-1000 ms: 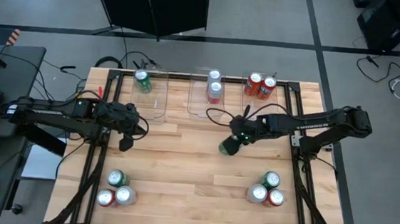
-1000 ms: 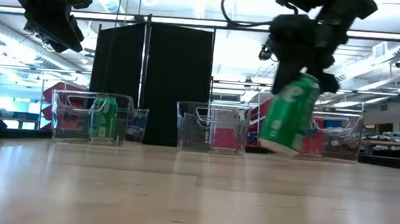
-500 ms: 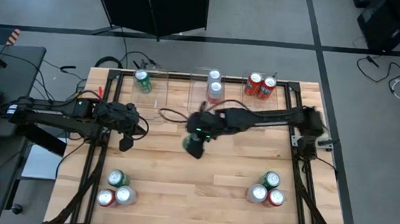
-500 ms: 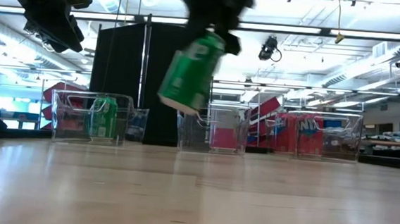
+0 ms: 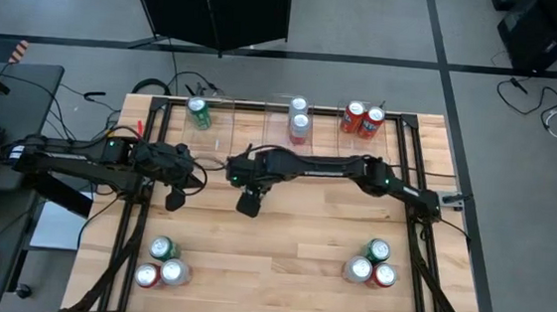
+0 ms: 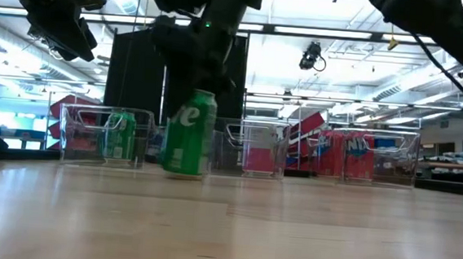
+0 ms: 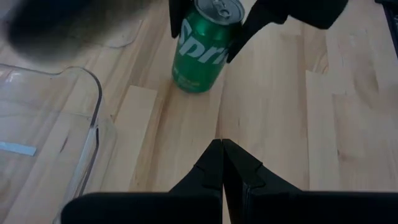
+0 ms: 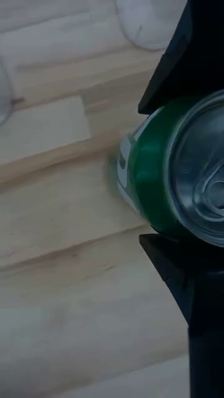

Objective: Sort soda cans
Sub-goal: Put the green soda can into the left transparent bin

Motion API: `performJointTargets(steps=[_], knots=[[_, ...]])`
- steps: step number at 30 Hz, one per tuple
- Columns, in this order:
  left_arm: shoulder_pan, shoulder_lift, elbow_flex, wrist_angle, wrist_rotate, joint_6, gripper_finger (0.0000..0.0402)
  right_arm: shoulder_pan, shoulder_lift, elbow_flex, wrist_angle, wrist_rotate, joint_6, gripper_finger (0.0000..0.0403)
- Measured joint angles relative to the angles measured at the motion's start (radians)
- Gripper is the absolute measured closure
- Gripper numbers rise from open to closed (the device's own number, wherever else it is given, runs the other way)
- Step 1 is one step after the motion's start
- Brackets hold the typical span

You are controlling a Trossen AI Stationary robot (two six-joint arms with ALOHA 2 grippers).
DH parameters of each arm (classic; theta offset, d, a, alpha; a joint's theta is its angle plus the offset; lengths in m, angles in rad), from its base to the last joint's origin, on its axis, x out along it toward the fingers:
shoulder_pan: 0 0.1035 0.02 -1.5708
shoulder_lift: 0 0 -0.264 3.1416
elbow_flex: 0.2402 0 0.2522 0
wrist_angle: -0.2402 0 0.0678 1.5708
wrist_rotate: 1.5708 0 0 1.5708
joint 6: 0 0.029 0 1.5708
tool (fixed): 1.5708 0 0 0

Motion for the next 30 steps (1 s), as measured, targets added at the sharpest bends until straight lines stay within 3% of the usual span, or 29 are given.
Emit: performJointTargets(steps=[12,18,30], knots=[[0.0,0.0,0.0,0.001,0.0,0.0,0.04,0.009,0.022,0.001,0.069,0.004,0.031,0.0117],[0.0,0.0,0.0,0.0,0.0,0.009,0.04,0.006,0.038,-0.008,0.104,0.009,0.03,0.0019],[0.0,0.0,0.0,0.003,0.0,0.03,0.04,0.007,-0.033,0.015,0.104,0.008,-0.049,0.0101]])
